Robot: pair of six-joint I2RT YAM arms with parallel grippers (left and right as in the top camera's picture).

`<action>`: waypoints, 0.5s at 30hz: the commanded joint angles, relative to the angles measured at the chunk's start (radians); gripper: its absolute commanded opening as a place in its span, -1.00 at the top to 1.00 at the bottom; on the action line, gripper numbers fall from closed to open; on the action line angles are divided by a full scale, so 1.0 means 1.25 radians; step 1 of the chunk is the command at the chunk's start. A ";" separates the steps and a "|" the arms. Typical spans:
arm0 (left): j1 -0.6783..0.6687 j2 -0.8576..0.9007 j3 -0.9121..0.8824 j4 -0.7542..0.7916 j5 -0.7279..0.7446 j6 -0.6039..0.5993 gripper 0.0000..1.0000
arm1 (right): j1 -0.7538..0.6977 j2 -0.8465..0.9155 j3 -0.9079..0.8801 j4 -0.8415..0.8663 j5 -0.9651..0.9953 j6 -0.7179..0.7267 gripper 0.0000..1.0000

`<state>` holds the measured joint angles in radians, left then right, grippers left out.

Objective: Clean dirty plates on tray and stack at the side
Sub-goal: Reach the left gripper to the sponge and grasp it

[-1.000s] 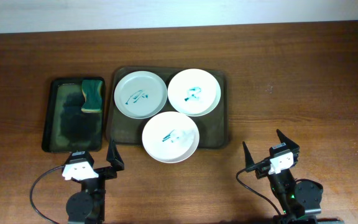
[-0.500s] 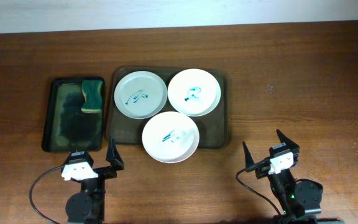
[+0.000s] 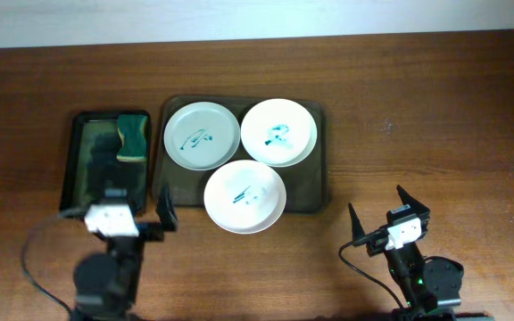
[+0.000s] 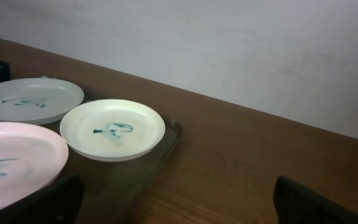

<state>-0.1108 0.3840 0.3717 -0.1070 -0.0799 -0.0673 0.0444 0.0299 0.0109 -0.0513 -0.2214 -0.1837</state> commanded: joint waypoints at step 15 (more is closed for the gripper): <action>0.018 0.814 0.739 -0.397 -0.261 0.070 -0.99 | -0.005 -0.003 -0.004 -0.004 0.007 0.000 -0.96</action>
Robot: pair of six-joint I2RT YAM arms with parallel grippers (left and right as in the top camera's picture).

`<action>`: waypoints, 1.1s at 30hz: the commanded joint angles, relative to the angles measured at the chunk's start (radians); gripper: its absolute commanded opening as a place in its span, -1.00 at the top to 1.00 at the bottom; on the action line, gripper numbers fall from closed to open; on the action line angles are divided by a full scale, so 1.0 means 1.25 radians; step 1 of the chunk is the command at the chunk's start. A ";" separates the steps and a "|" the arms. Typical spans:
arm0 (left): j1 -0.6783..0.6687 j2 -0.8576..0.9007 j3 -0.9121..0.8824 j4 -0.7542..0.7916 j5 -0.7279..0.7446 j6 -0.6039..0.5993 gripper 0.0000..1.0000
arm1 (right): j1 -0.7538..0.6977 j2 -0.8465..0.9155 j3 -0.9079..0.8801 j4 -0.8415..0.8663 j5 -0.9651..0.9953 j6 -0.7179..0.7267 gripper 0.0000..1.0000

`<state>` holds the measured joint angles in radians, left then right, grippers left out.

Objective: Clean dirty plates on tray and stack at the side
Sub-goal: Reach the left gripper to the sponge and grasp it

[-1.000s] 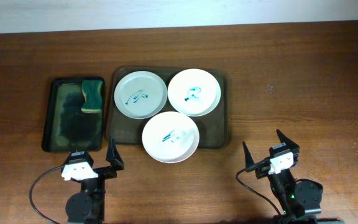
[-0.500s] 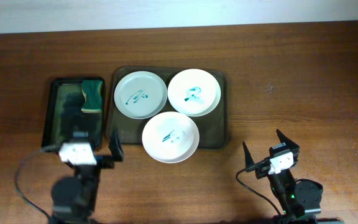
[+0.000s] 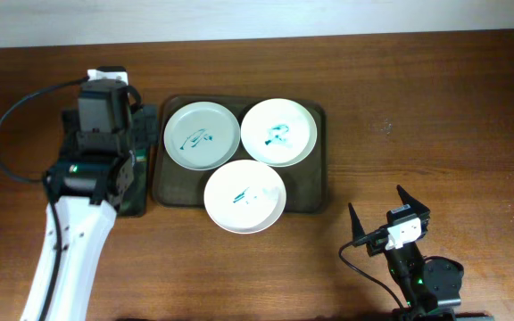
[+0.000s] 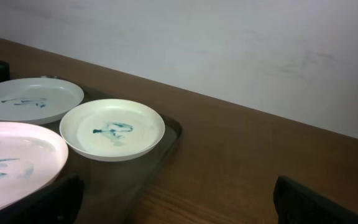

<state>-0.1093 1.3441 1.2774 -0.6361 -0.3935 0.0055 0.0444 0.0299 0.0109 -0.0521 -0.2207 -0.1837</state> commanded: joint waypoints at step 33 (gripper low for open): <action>0.170 0.549 0.014 0.262 0.244 -0.010 -0.07 | -0.005 -0.003 -0.004 -0.004 0.006 0.000 -0.96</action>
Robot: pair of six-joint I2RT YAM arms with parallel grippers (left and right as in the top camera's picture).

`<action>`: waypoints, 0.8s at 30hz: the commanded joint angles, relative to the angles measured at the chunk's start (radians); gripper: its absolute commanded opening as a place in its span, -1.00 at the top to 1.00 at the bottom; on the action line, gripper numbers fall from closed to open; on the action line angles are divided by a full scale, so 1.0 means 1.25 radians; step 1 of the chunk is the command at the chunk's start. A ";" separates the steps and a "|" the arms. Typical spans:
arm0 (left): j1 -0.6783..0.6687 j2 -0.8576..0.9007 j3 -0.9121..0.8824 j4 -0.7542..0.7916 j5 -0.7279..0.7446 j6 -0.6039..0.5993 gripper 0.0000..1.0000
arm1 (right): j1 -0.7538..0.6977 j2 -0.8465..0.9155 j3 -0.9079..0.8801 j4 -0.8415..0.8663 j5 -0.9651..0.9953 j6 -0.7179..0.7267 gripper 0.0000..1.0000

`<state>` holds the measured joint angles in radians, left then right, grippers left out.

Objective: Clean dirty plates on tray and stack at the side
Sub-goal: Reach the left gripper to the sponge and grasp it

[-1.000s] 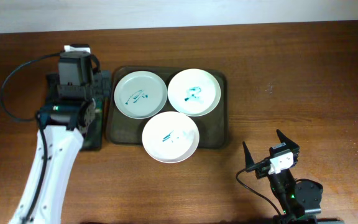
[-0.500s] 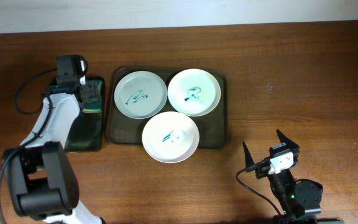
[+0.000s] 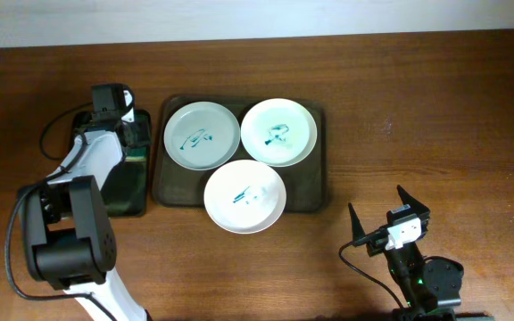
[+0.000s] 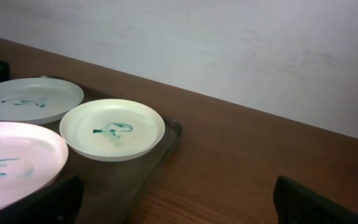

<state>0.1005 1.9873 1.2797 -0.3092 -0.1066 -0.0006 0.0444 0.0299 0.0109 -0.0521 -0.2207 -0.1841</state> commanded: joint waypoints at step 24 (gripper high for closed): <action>0.042 -0.010 0.055 -0.147 -0.116 -0.008 1.00 | -0.005 -0.003 -0.004 -0.004 0.006 0.001 -0.96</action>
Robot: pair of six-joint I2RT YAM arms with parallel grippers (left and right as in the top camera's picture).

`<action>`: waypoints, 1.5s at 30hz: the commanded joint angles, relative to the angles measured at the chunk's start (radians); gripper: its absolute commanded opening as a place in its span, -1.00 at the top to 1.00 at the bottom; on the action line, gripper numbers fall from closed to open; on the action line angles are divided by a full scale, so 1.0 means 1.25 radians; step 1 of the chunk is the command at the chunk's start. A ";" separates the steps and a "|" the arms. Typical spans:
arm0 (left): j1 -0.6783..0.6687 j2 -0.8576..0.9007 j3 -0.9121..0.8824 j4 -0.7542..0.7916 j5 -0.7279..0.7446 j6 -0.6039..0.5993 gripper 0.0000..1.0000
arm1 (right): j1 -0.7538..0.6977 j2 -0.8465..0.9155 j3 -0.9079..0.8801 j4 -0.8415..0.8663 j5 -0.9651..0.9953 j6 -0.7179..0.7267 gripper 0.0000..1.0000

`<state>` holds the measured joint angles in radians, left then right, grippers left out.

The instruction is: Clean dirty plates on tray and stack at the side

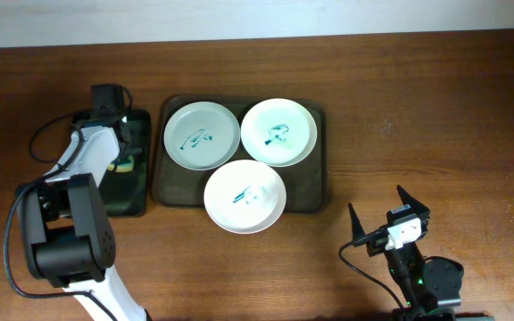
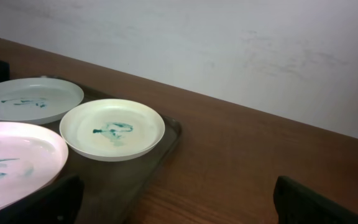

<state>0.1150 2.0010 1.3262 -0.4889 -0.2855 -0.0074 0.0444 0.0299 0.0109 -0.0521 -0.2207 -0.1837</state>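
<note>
Three plates smeared with teal marks lie on the brown tray (image 1: 315,183): a pale green one (image 1: 202,135), a cream one (image 1: 278,132) and a white one (image 1: 244,196). The right wrist view shows the cream plate (image 2: 112,129) and the white plate (image 2: 11,162). My left gripper (image 1: 121,132) reaches down into the far end of a small dark tray (image 1: 125,201); its jaws are hidden under the wrist. A yellow-green patch (image 1: 125,164) shows just in front of it. My right gripper (image 1: 377,207) rests open near the front right, away from the plates, holding nothing.
The brown wooden table (image 1: 418,107) stretches bare to the right of the brown tray. A pale wall (image 2: 229,43) runs behind the table. The left arm's base and cable stand at the front left.
The left wrist has shifted only slightly at the far end of the small dark tray. The plates and the right arm have not moved.
The left arm was folded at the front left, with a green sponge in view at the far right corner of the small dark tray. Then the arm stood over that tray, covering the sponge. Later its gripper was down at that corner, where it stays.
</note>
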 commanded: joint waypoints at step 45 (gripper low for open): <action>0.088 -0.106 0.079 -0.150 0.126 -0.099 1.00 | -0.005 -0.003 -0.004 -0.004 0.006 0.000 -0.96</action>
<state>0.2405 1.8977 1.4117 -0.6525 -0.0418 -0.0475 0.0444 0.0299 0.0109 -0.0521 -0.2207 -0.1841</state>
